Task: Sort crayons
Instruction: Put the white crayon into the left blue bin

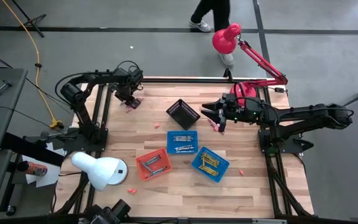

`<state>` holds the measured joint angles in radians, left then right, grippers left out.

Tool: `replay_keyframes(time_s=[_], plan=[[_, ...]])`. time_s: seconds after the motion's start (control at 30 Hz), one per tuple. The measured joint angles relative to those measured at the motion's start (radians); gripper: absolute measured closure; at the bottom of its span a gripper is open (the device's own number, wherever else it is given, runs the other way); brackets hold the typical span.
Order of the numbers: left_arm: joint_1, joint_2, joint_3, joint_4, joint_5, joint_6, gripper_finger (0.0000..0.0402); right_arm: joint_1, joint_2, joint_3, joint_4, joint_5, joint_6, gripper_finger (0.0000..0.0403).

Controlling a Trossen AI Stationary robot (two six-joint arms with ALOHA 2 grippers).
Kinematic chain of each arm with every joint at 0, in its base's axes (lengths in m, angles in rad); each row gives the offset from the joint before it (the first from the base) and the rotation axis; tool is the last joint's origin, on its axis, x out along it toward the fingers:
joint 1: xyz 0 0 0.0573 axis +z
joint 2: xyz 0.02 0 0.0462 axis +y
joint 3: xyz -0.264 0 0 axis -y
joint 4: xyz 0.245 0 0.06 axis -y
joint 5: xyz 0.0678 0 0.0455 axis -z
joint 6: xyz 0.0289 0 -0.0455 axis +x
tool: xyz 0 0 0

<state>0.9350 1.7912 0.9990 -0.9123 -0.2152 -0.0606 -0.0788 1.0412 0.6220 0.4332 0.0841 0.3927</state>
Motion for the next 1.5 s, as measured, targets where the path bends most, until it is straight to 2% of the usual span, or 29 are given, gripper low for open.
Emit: replay_keyframes(time_s=[0.13,0.33,0.5,0.6,0.83,0.93,1.03,1.23,1.4,1.5], plan=[[0.001,0.000,0.000,0.003,0.007,0.015,0.0298,0.000,0.000,0.000,0.000,0.000,0.000,0.0236],[0.008,-0.012,-0.003,-0.024,0.020,0.053,0.0389,0.000,0.000,0.000,-0.001,0.000,0.000,0.0236],[0.009,-0.096,-0.004,-0.047,0.018,0.039,0.0385,0.000,0.000,0.000,-0.003,0.000,0.000,0.0236],[0.009,-0.174,-0.005,-0.081,0.025,0.036,0.0395,0.000,0.000,0.000,-0.003,0.000,0.000,0.0236],[-0.021,-0.462,-0.004,-0.022,0.166,-0.090,0.0398,0.000,0.000,0.000,-0.003,0.000,0.000,0.0236],[-0.069,-0.611,-0.018,0.094,0.237,-0.147,0.0399,0.000,0.000,0.000,-0.003,0.000,0.000,0.0236],[-0.152,-0.762,-0.072,0.285,0.294,-0.207,0.0399,0.000,0.000,0.000,-0.003,0.000,0.002,0.0236],[-0.383,-1.022,-0.286,0.752,0.297,-0.362,0.0400,0.000,0.000,0.000,-0.003,0.000,-0.007,0.0236],[-0.568,-1.099,-0.437,1.027,0.248,-0.459,0.0400,0.000,0.000,0.000,-0.003,0.000,-0.008,0.0236],[-0.666,-1.084,-0.467,1.082,0.169,-0.448,0.0400,0.000,0.000,0.000,-0.003,-0.001,-0.008,0.0236]])
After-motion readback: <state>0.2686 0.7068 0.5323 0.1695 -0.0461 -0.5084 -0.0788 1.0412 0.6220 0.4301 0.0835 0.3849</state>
